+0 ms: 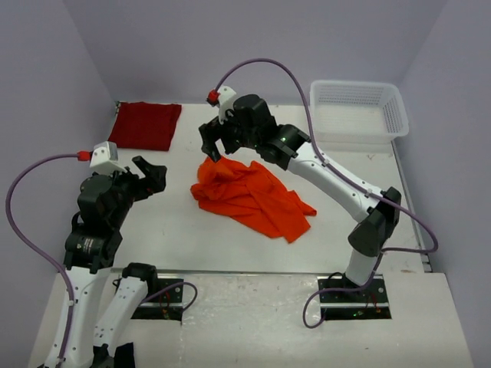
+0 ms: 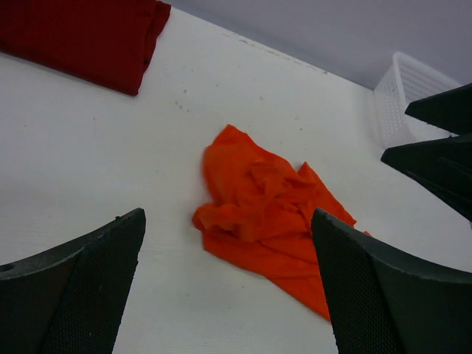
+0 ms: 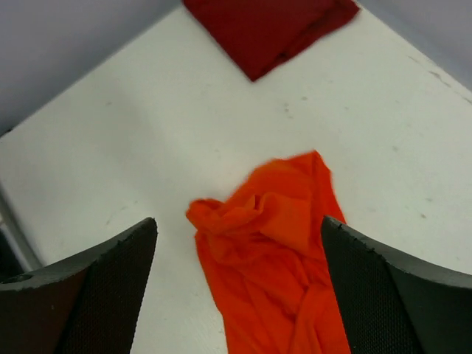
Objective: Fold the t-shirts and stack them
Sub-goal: Move the tshirt to the center of the board
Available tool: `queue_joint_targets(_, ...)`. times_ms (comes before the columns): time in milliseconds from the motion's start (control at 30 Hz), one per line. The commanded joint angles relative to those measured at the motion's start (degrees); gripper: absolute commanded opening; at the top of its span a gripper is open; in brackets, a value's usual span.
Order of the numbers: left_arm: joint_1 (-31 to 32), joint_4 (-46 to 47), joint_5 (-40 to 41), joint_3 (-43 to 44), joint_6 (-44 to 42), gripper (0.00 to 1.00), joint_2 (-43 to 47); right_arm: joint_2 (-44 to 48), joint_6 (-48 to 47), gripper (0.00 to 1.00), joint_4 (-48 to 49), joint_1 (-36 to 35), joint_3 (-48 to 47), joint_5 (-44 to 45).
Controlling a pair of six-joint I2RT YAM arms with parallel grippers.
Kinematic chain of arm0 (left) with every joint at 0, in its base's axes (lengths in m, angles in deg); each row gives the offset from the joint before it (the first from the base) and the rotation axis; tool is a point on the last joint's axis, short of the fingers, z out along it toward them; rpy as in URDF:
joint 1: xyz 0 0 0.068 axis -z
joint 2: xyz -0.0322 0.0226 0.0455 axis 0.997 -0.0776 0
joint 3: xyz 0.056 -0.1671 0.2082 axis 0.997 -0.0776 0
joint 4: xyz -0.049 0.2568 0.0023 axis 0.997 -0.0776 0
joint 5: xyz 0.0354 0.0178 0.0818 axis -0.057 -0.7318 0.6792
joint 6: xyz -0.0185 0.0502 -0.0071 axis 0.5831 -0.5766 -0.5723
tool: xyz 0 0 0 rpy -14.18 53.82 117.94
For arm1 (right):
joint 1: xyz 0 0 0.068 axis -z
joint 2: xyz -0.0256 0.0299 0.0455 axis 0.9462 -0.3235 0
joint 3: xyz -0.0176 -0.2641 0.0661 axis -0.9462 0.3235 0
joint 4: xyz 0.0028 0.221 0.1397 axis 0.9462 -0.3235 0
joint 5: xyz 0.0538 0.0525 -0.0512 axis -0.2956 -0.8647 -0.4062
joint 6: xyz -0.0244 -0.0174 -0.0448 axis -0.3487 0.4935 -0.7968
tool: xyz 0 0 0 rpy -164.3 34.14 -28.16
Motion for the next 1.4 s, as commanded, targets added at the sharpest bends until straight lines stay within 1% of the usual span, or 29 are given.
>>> queue_joint_targets(0, 0.3, -0.4, -1.2, 1.2, -0.1, 0.93, -1.0, 7.4, -1.2, 0.92, -1.3, 2.2, -2.2, 16.2)
queue_joint_targets(33, 0.3, -0.3, -1.8, 0.8, -0.1, 0.93, -1.7, 8.9, -0.3, 0.91, -2.2, 3.1, -0.2, 19.3)
queue_joint_targets(67, 0.3, -0.2, -1.9, 0.1, -0.1, 0.93, -2.0, 10.7, 1.3, 0.89, -2.9, 5.7, 6.0, 21.4)
queue_joint_targets(100, 0.3, 0.2, -3.7, -0.4, -0.2, 0.93, -2.4, 12.6, 2.6, 0.87, -3.4, 7.3, 9.5, 20.9)
queue_joint_targets(133, 0.3, 1.0, -4.2, -0.9, -0.2, 0.93, -3.4, 16.7, 4.5, 0.86, -3.4, 8.9, 13.6, 19.9)
queue_joint_targets(167, 0.3, 1.7, -5.5, -2.0, -0.4, 0.92, -3.9, 18.4, 6.9, 0.84, -3.3, 11.9, 21.3, 15.8)
queue_joint_targets(233, 0.3, 2.9, -7.1, -2.5, -0.7, 0.89, -6.0, 21.0, 9.7, 0.82, -3.2, 14.2, 27.7, 13.5)
queue_joint_targets(267, 0.4, 3.2, -7.9, -3.0, -0.7, 0.86, -6.8, 22.3, 11.2, 0.81, -3.2, 15.6, 33.0, 12.7)
queue_joint_targets(300, 0.4, 4.2, -9.8, -3.1, -1.0, 0.84, -8.2, 22.3, 12.0, 0.79, -3.1, 16.1, 35.0, 9.9)
queue_joint_targets(367, 0.4, 4.7, -11.7, -2.7, -1.0, 0.83, -9.7, 21.4, 12.3, 0.78, -3.0, 16.1, 39.9, 8.2)
queue_joint_targets(400, 0.5, 4.7, -12.2, -2.6, -1.0, 0.83, -10.2, 20.6, 12.3, 0.78, -2.3, 16.2, 41.0, 5.5)
queue_joint_targets(433, 0.5, 5.1, -12.5, -2.5, -1.0, 0.83, -10.8, 19.6, 12.1, 0.78, -1.5, 16.2, 42.0, 4.7)
queue_joint_targets(467, 0.6, 5.3, -12.7, -2.5, -1.0, 0.84, -10.7, 17.2, 12.6, 0.78, 0.5, 16.1, 42.9, 2.7)
queue_joint_targets(533, 0.7, 5.4, -12.3, -2.5, -0.9, 0.85, -9.9, 12.9, 14.2, 0.77, 4.0, 16.2, 42.5, -1.1)
queue_joint_targets(633, 0.7, 5.3, -12.4, -2.5, -1.0, 0.85, -8.5, 9.3, 16.7, 0.73, 6.8, 16.1, 41.0, -3.0)
queue_joint_targets(700, 0.7, 4.6, -12.5, -2.5, -1.2, 0.85, -7.6, 7.1, 17.5, 0.68, 8.8, 16.1, 40.6, -3.0)
queue_joint_targets(933, 0.7, 3.9, -12.1, -3.5, -1.7, 0.85, -7.4, 0.5, 17.2, 0.64, 10.4, 16.1, 35.4, -2.8)
queue_joint_targets(1000, 0.7, 3.8, -12.0, -3.9, -1.7, 0.86, -7.6, -0.8, 17.2, 0.59, 10.6, 16.2, 34.3, -2.6)
queue_joint_targets(1033, 0.7, 3.9, -11.9, -4.4, -1.8, 0.86, -7.7, -1.9, 17.1, 0.55, 10.6, 16.2, 33.2, -2.3)
queue_joint_targets(1067, 0.7, 4.0, -11.8, -4.5, -1.9, 0.85, -7.9, -2.5, 17.1, 0.46, 10.4, 16.1, 32.7, -2.2)
queue_joint_targets(1133, 0.7, 4.2, -11.4, -5.4, -2.1, 0.86, -8.3, -3.7, 17.0, 0.42, 10.4, 16.2, 31.6, -1.9)
queue_joint_targets(1167, 0.7, 4.2, -11.2, -5.7, -2.3, 0.85, -8.5, -3.9, 16.7, 0.34, 10.4, 16.2, 31.5, -2.1)
queue_joint_targets(1200, 0.7, 4.3, -10.9, -5.9, -2.3, 0.86, -8.4, -4.0, 16.6, 0.32, 10.5, 16.2, 31.4, -2.1)
queue_joint_targets(1300, 0.7, 4.6, -10.2, -6.8, -2.6, 0.86, -8.7, -3.8, 16.4, 0.31, 11.0, 16.2, 31.5, -1.8)
queue_joint_targets(1367, 0.7, 4.6, -9.8, -7.3, -3.0, 0.86, -9.2, -3.8, 16.2, 0.24, 11.1, 16.3, 31.1, -1.6)
